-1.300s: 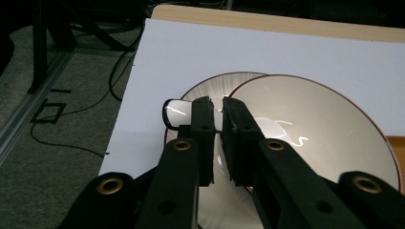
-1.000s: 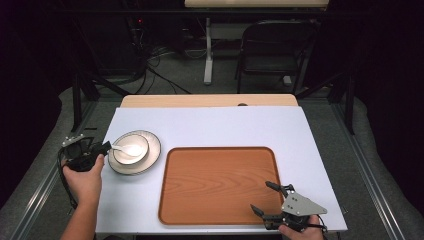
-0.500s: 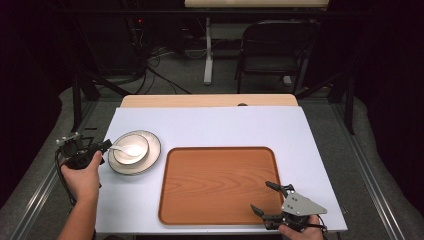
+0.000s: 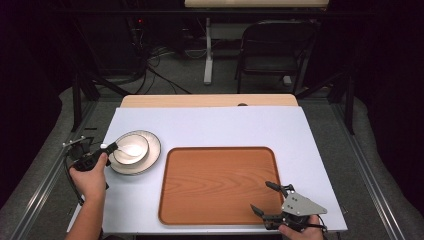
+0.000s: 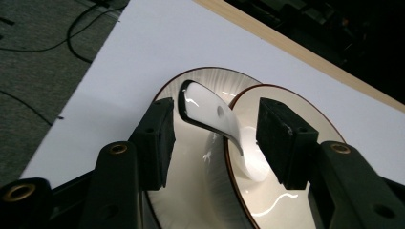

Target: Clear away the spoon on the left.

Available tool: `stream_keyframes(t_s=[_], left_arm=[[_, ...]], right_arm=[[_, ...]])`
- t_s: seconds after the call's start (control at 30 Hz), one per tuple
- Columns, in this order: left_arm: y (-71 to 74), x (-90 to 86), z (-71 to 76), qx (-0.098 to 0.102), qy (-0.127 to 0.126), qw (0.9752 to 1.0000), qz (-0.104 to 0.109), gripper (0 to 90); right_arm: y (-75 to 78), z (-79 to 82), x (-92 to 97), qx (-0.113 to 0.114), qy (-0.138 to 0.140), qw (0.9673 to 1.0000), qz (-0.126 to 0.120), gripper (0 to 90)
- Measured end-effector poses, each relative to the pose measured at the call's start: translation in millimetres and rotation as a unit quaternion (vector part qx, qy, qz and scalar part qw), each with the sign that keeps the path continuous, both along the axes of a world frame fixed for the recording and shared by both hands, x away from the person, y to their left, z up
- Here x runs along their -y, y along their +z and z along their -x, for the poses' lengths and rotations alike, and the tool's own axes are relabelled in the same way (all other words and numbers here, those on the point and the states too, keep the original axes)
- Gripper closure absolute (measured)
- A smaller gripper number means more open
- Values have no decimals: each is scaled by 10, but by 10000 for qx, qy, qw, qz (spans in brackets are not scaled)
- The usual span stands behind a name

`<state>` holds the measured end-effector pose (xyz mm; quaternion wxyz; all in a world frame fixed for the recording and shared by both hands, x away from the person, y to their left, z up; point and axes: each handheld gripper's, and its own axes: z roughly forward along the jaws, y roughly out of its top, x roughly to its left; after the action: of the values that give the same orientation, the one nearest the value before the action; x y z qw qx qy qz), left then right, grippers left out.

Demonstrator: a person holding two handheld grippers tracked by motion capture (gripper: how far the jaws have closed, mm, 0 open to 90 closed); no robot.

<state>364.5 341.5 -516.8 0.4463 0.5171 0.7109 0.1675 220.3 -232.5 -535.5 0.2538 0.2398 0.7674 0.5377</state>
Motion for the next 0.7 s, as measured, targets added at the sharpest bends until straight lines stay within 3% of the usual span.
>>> stream_keyframes(t_s=[0.13,0.4,0.7], left_arm=[[-50,49,-38,112,30,9999,128,501],[-87,118,-83,250,95,9995,171,562],[-101,115,-66,350,214,9991,52,666]], right_arm=[[0,0,3,2,3,10000,-5,175],[2,2,11,4,3,10000,-20,175],[3,2,12,5,7,10000,-16,175]])
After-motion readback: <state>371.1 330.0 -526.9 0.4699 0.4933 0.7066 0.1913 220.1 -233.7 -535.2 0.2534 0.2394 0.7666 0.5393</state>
